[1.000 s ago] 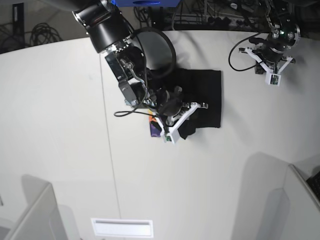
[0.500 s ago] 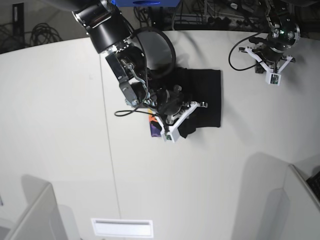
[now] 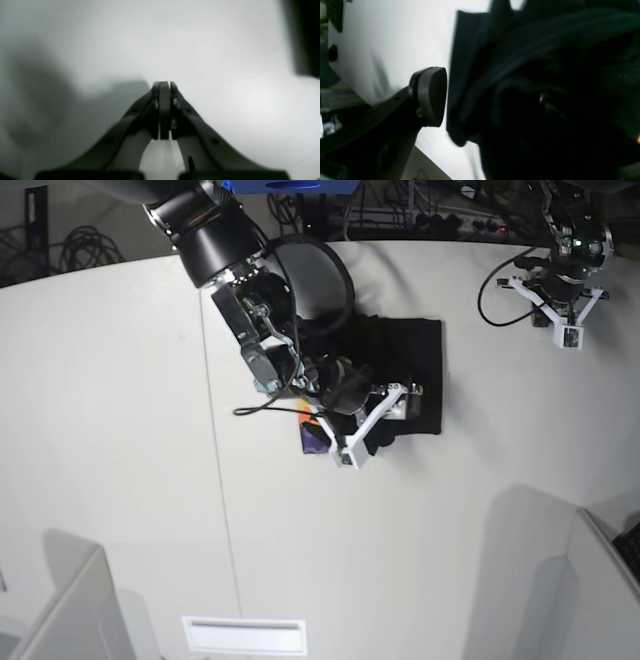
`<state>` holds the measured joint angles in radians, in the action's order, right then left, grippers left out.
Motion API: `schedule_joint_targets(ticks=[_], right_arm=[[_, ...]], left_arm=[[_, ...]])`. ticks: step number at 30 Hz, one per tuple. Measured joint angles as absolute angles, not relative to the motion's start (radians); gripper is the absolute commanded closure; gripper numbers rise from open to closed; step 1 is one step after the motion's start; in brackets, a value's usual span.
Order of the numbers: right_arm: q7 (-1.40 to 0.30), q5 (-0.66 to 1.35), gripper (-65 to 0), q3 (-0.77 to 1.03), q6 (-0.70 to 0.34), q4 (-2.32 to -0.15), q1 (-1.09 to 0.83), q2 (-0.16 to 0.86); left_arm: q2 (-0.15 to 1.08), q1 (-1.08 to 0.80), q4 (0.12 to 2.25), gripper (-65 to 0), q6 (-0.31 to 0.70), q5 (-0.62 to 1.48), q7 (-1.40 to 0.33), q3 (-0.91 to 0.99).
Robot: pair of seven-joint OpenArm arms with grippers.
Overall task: Fold the T-shirt properly
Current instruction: 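Hold the folded bundle with the right gripper and flip it over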
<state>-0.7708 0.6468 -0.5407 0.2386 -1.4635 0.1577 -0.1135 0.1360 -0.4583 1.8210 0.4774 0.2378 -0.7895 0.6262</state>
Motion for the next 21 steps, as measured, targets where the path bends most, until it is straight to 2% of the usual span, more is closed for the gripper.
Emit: schedule_joint_targets(ticks=[8, 21], right_arm=[[-0.772, 0.65, -39.6, -0.673, 0.239, -1.464, 0.206, -0.116], [-0.775, 0.653, -39.6, -0.837, 0.235, -1.47, 0.266, -0.124]], left_arm=[[0.134, -0.455, 1.821, 0.0, 0.486, 0.239, -0.79, 0.705], [0.134, -0.455, 1.821, 0.0, 0.486, 0.24, -0.789, 0.713]])
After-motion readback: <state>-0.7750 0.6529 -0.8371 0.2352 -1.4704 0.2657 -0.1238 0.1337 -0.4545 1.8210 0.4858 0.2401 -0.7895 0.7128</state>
